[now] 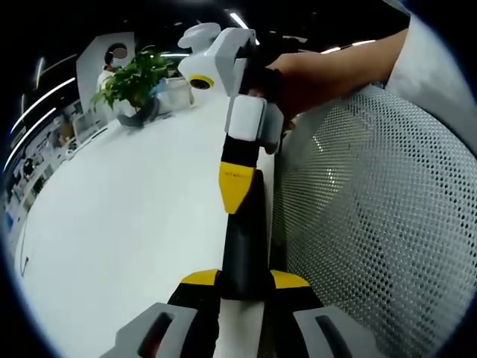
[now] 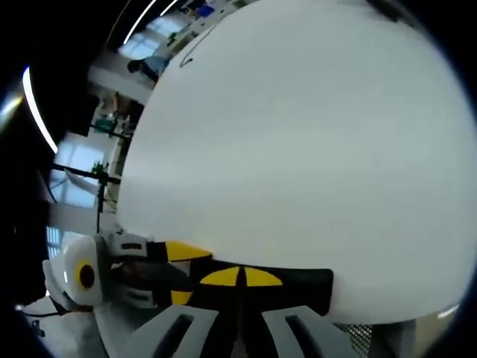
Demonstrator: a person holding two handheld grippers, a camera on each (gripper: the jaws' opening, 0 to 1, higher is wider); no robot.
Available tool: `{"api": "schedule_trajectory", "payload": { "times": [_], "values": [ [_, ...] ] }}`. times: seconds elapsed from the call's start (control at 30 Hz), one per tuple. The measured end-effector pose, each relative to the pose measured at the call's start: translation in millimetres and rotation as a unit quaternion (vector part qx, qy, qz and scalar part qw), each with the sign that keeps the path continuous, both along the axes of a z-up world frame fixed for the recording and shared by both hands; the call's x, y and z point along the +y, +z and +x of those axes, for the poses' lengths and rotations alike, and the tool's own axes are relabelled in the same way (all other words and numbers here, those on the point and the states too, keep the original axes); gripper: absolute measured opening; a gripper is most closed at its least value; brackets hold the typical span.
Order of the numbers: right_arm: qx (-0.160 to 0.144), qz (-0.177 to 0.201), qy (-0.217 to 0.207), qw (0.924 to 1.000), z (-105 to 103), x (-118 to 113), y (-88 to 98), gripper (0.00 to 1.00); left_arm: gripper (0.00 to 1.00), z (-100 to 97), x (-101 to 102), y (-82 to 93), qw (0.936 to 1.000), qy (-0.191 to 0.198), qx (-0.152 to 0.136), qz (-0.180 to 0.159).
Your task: Press the specified remote control buttons in sequence, fully releasing each button before pressing the next.
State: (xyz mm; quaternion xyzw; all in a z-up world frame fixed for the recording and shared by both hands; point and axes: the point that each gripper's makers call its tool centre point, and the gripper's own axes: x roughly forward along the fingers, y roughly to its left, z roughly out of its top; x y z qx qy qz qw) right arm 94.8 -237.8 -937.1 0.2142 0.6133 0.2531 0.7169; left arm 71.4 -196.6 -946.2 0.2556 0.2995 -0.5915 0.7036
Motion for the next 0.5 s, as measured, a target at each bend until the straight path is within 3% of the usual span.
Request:
{"api": "schedule_trajectory", "payload": {
  "times": [0.23,0.5],
  "values": [
    [-0.002,0.007,-0.012,0.9999,-0.1,-2.7,5.0,0.00,0.24,0.2,-0.1,-0.2,1.0000,-0.001,0.000,0.001],
    [0.020,0.008,-0.001,0.9998,-7.8,-0.3,3.8,0.00,0.24,1.9,0.9,-0.1,1.0000,0.006,0.003,0.001]
  ]
}}
